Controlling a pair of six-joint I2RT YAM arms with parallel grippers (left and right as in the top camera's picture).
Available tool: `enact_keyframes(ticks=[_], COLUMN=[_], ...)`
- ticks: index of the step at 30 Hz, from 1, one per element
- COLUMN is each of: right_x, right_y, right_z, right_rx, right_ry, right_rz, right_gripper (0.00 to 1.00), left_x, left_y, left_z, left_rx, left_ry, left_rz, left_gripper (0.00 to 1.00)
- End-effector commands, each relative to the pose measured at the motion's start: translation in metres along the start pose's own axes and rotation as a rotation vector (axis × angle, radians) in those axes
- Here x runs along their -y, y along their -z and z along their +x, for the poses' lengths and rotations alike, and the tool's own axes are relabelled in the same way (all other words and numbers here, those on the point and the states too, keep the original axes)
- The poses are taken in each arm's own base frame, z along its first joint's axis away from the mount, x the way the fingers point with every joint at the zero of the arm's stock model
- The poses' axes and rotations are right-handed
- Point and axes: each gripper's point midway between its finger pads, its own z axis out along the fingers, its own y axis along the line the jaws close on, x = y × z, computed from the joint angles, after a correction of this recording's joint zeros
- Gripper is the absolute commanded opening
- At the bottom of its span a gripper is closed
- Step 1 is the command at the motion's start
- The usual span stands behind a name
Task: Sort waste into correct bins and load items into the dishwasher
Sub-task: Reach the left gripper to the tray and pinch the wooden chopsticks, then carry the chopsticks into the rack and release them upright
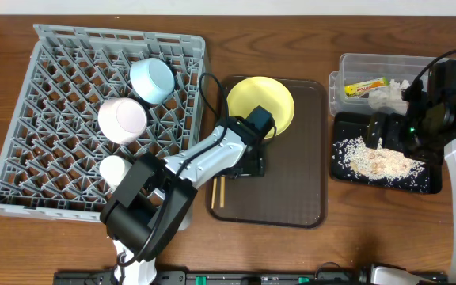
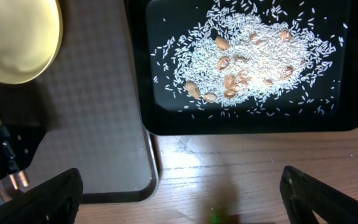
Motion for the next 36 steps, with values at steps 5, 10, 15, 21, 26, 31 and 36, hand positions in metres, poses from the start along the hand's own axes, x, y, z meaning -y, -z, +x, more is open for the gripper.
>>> enact_keyframes(ticks=[5, 10, 15, 21, 26, 31, 36], right_x=[0.002, 0.002, 0.002, 0.002, 0.002, 0.002, 0.002], right_y=[0.004, 0.004, 0.004, 0.004, 0.004, 0.004, 0.004], right_z=[-0.003, -0.003, -0.002, -0.002, -0.002, -0.002, -0.002], right_rx=[0.015, 0.015, 0.012, 0.011, 0.011, 0.012, 0.012], right_ry=[0.010, 0.010, 0.010, 0.010, 0.010, 0.010, 0.010], right_rz=[0.005, 0.005, 0.006, 0.006, 0.006, 0.006, 0.006], right_gripper=[0.99, 0.99, 0.99, 0.99, 0.99, 0.99, 0.99], left_x=[-0.014, -0.017, -0.017, -0.020, -0.023, -0.027, -0.039], left_y=[-0.011, -0.011, -0.011, -0.002, 0.026, 0.073, 0.124], left_z=[0.011, 0.014, 0.015, 0.014, 0.005, -0.007, -0.016], left_rx=[-0.028, -0.041, -0.044, -0.038, 0.011, 0.106, 0.226], left_ry=[0.002, 0.002, 0.002, 0.007, -0.010, -0.083, -0.175], left_rz=[-0.056, -0.068, -0.071, -0.067, -0.040, 0.024, 0.081], left_gripper=[0.44, 0.13, 0.06, 0.06, 0.06, 0.06, 0.06])
